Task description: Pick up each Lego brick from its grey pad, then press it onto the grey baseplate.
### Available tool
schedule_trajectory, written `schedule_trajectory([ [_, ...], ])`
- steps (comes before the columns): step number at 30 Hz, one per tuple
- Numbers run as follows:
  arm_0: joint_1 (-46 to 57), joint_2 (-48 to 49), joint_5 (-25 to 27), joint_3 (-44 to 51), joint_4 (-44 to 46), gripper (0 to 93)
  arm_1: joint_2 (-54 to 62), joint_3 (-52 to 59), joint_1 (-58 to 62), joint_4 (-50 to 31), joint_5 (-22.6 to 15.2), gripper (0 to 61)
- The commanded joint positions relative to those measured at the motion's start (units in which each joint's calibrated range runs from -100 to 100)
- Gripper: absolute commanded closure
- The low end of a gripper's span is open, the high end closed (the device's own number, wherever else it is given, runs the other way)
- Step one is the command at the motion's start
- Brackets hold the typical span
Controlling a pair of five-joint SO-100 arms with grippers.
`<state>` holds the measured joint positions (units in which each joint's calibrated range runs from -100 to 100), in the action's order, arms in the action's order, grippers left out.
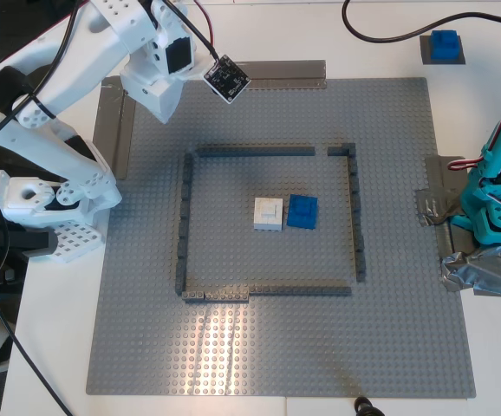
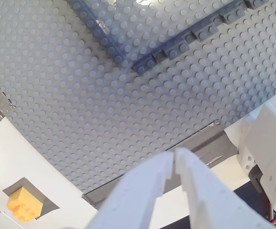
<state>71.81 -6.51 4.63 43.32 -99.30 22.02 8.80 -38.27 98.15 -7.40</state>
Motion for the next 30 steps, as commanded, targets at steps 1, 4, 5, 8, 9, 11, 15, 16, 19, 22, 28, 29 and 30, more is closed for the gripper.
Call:
schedule_trajectory([
  [1,0.3,3.2,0.1,2.3,-0.7,92.7,0.6,-0.2,-0.1,1.3,-0.1,61.3],
  [4,0.1,3.2,-0.1,2.3,-0.7,92.7,0.5,0.3,-0.3,1.3,-0.1,61.3],
  [5,0.1,3.2,-0.1,2.3,-0.7,92.7,0.4,0.4,-0.5,1.2,-0.1,61.3],
  [8,0.1,3.2,-0.1,2.3,-0.7,92.7,0.3,0.8,-1.0,1.2,-0.1,61.3],
  [9,0.1,3.2,-0.1,2.3,-0.7,92.7,0.3,1.0,-1.1,1.2,-0.1,61.3],
  [11,0.0,3.2,0.0,2.3,-0.7,92.7,0.5,1.5,-1.2,1.2,-0.1,61.3],
  [15,0.0,3.3,-0.1,2.3,-0.7,92.7,1.2,2.4,-1.2,1.2,-0.2,61.3],
  [16,0.1,3.3,-0.1,2.3,-0.7,92.7,1.4,2.5,-1.2,1.2,-0.2,61.3],
  [19,0.1,3.3,-0.1,2.3,-0.7,92.7,1.8,3.0,-1.1,1.2,-0.4,61.3],
  [22,0.0,3.3,0.0,2.4,-0.7,92.7,1.8,3.5,-1.3,1.0,-0.8,61.3],
  [28,0.1,3.2,0.2,4.2,-0.7,92.7,0.4,2.6,-2.2,0.9,-0.6,61.3],
  [29,0.0,3.2,0.2,4.2,-0.7,92.7,0.3,2.6,-2.2,0.6,-0.7,61.3],
  [30,0.0,3.2,0.2,4.2,-0.7,92.7,0.1,2.4,-2.5,0.2,-0.8,61.3],
])
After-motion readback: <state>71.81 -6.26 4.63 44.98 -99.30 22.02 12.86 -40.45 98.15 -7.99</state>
